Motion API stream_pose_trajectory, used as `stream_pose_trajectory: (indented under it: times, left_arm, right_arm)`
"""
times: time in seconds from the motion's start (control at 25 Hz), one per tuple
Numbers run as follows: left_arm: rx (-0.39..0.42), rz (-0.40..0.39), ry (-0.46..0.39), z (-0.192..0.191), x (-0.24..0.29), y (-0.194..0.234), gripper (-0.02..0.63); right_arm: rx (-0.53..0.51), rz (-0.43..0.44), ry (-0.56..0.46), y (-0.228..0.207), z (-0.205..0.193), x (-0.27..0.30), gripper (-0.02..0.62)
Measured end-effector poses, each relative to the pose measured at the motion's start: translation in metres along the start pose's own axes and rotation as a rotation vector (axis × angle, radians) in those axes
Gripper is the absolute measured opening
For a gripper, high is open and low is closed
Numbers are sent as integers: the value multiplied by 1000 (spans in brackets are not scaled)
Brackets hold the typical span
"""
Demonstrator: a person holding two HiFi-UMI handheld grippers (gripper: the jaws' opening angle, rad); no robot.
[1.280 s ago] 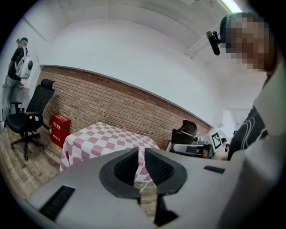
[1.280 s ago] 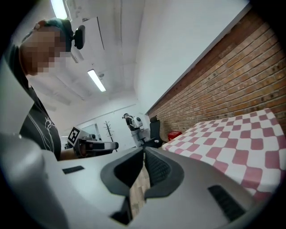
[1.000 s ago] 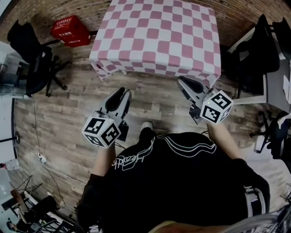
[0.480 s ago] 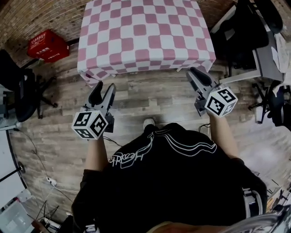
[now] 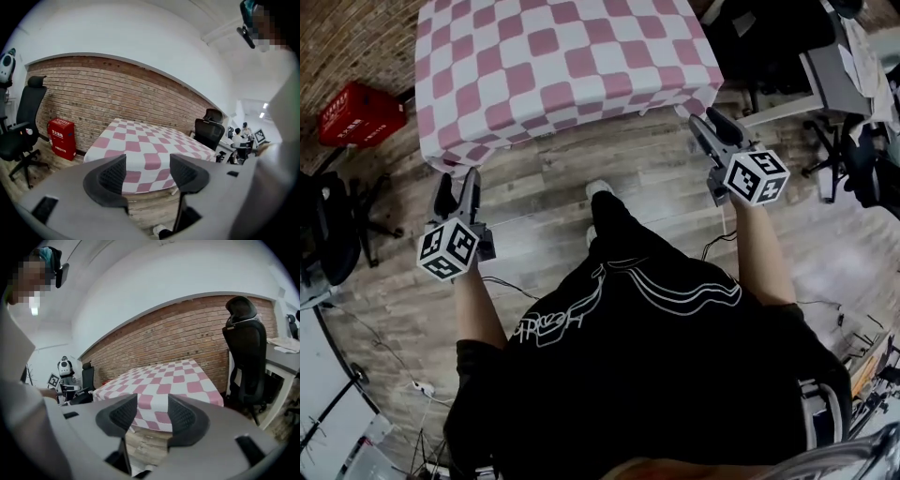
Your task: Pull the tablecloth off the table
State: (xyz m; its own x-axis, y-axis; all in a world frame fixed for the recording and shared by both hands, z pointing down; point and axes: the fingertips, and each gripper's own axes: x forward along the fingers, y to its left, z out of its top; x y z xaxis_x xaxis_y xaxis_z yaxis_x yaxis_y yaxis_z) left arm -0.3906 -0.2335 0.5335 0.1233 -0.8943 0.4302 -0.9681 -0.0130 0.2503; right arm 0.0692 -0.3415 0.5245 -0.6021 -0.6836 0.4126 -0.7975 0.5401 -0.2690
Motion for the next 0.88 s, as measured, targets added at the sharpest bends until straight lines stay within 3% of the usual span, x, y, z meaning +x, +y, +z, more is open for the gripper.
stream_pose_trajectory:
  times: [0.48, 0.72, 0.88]
  left_arm:
    - [-20, 233, 65, -30, 61, 90, 290]
    - [-25, 332, 150, -56, 77, 130, 290]
    - [-37, 397, 181, -67, 84, 154, 290]
  right_arm:
    - [13, -287, 152, -146, -48, 48, 193]
    - [-66, -383, 309, -193, -88, 71, 196]
    - [-38, -449, 336, -219, -95, 78, 196]
